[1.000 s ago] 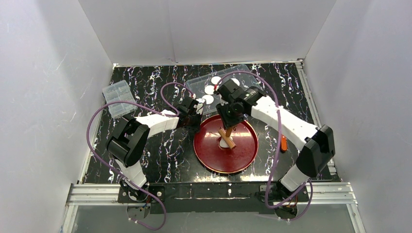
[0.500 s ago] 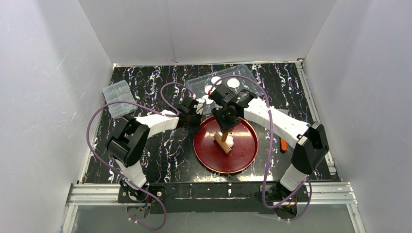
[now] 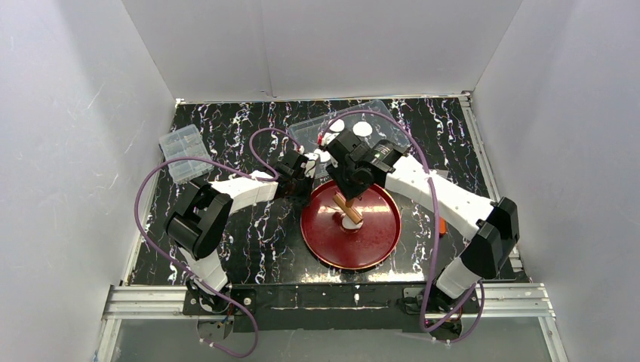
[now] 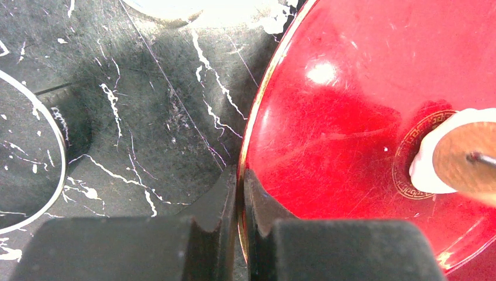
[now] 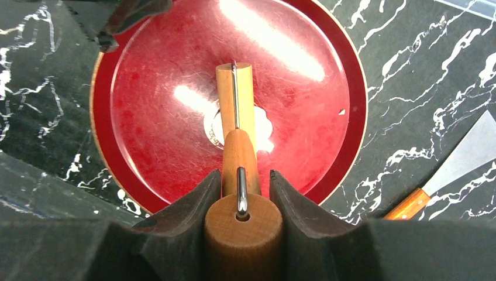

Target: Roll out the dumpling wrappers from the dough

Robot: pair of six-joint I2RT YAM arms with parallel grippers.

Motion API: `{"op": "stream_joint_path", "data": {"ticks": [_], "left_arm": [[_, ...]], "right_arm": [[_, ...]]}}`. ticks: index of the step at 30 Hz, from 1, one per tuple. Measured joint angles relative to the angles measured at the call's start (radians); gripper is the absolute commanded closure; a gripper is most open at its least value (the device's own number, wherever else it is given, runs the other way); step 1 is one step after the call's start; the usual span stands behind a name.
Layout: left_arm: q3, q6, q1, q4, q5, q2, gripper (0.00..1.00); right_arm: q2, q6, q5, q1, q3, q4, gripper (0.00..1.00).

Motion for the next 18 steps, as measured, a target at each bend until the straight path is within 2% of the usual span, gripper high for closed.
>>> {"op": "stream_joint_path", "data": {"ticks": [18], "left_arm": [[0.000, 0.000, 0.000, 0.000, 0.000, 0.000, 1.00]], "right_arm": [[0.042, 0.005, 0.135, 0.014, -0.173, 0.055, 0.99]]}}
